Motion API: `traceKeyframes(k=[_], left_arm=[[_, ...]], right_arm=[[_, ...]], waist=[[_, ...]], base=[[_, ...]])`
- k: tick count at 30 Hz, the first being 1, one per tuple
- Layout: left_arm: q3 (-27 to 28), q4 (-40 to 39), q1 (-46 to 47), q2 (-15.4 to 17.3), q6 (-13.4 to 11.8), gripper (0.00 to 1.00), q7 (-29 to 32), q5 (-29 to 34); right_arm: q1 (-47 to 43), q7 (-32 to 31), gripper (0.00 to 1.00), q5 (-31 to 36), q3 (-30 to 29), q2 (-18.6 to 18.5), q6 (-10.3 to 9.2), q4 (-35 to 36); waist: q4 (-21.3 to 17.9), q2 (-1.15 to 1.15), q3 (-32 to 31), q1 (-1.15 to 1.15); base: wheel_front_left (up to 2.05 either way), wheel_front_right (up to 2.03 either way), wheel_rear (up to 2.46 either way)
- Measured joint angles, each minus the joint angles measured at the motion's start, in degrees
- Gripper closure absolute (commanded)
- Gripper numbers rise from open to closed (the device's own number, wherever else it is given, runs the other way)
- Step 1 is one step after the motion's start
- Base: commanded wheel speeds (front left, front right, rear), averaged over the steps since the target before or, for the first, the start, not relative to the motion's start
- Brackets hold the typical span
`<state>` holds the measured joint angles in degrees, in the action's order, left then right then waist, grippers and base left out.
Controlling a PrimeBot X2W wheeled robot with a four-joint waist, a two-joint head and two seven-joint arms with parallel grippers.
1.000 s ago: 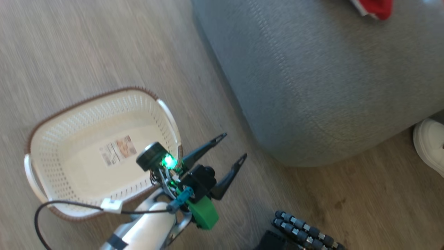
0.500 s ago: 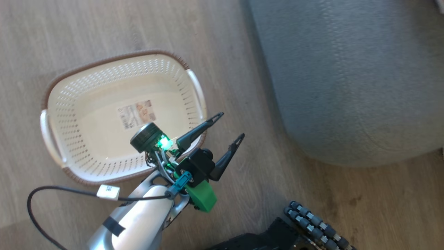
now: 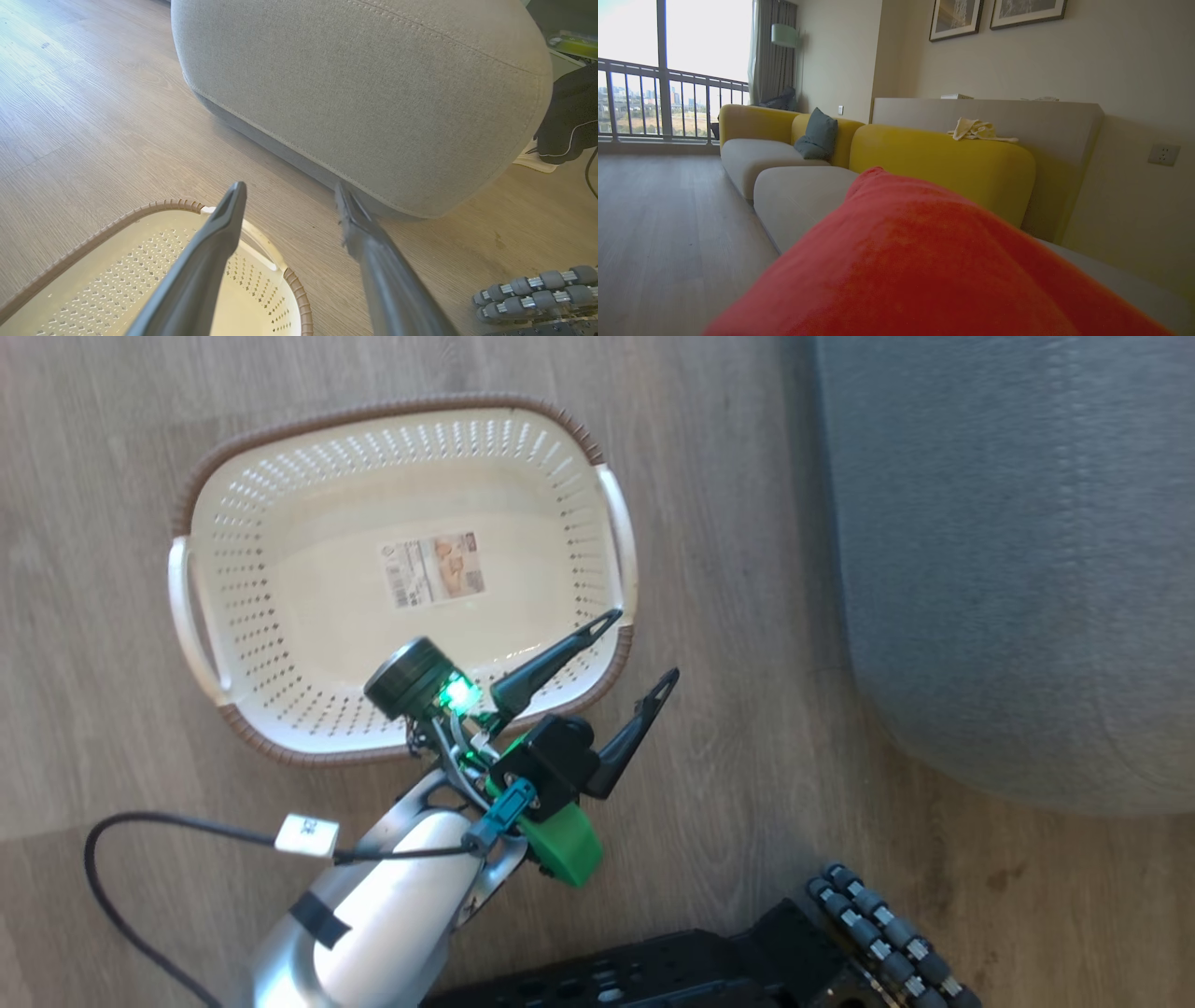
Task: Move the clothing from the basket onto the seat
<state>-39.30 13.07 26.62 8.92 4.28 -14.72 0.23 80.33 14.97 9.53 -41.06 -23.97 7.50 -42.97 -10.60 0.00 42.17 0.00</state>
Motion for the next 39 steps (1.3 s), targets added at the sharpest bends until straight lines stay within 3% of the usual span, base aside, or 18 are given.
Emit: traceKeyframes(k=[8,16,17,18,19,25,29,39], left_arm=[[-1.0,0.3,0.7,-0.3,-0.5,0.0,0.0,-0.2],[-1.0,0.4,0.7,-0.3,-0.8,0.0,0.0,-0.3],[-1.0,0.4,0.7,-0.3,-0.8,0.0,0.0,-0.3],[-1.0,0.4,0.7,-0.3,-0.8,0.0,0.0,-0.6],[-1.0,0.5,0.7,-0.3,-0.8,0.0,0.0,-0.8],[-1.0,1.3,0.7,-0.8,-0.6,0.0,0.0,-1.6],[-0.8,1.3,0.5,-1.7,-0.4,0.0,0.0,-2.0],[0.3,1.9,-0.5,-3.6,0.2,0.0,0.0,-2.8]], right_arm=[[-2.2,0.0,1.0,5.6,2.7,-1.9,0.01,-21.0],[-1.6,-0.6,1.0,7.6,5.4,-3.3,0.01,-29.4],[-1.5,-0.6,0.87,7.6,5.7,-3.4,0.01,-29.7],[-1.4,-0.6,0.18,8.0,6.0,-3.4,0.01,-29.8],[-1.3,-0.6,0.0,8.4,6.1,-3.5,0.01,-29.9],[-1.2,-3.7,0.0,9.1,8.9,-3.3,0.01,-31.8],[-2.0,-7.0,0.0,10.5,14.8,-3.1,0.01,-32.2],[-5.1,-18.8,0.0,3.5,23.2,-2.9,0.01,-32.5]], waist=[[1.6,0.0,1.4,0.0],[0.5,0.0,0.8,0.0],[0.4,0.0,0.5,0.0],[0.2,0.0,0.3,0.0],[0.1,0.0,0.1,0.0],[-0.4,0.0,-1.8,0.0],[-0.6,0.0,-3.8,0.0],[-0.3,0.0,-9.7,0.0]], base=[[0.0,0.0,0.0],[0.0,0.0,0.0],[0.0,0.0,0.0],[0.0,0.0,0.0],[0.0,0.0,0.0],[0.0,0.0,0.0],[0.0,0.0,0.0],[0.0,0.0,0.0]])
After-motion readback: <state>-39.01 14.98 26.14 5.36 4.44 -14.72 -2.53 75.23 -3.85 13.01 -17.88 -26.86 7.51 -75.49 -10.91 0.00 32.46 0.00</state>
